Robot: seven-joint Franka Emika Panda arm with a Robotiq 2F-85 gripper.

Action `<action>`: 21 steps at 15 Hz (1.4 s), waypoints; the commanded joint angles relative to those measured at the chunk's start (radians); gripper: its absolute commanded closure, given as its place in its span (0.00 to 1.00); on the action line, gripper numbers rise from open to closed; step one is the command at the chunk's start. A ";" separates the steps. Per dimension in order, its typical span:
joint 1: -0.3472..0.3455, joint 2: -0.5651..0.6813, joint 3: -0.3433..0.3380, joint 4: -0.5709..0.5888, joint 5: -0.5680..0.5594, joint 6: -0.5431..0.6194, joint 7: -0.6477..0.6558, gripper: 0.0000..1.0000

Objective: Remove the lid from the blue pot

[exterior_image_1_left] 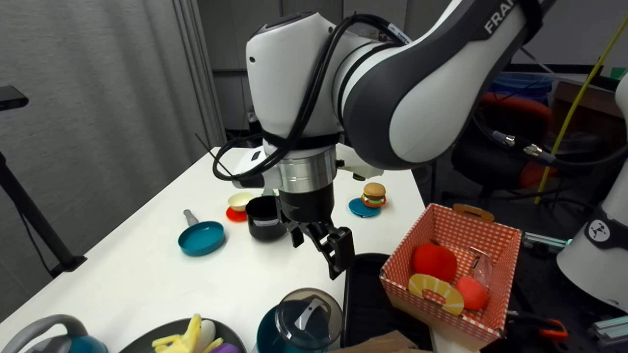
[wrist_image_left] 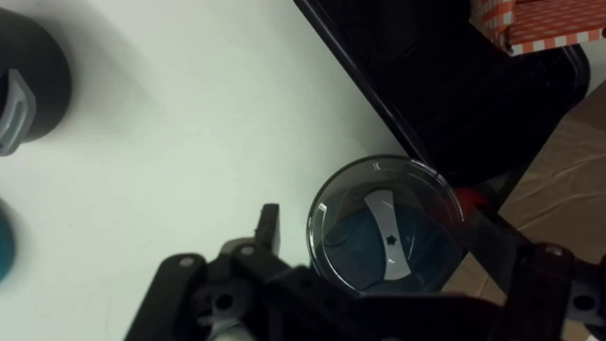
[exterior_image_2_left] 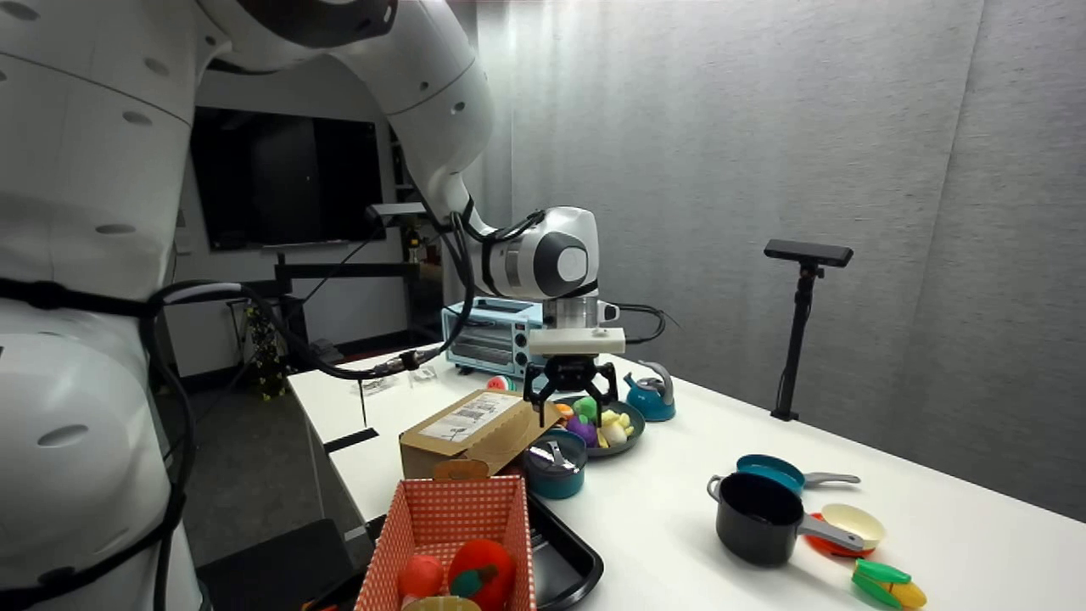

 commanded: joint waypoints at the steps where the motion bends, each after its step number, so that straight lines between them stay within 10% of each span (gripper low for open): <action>1: -0.027 0.025 0.036 0.012 0.041 0.058 -0.087 0.00; 11: -0.085 0.066 0.085 -0.013 0.215 0.118 -0.309 0.00; 21: -0.067 0.115 0.074 -0.026 0.153 0.224 -0.308 0.00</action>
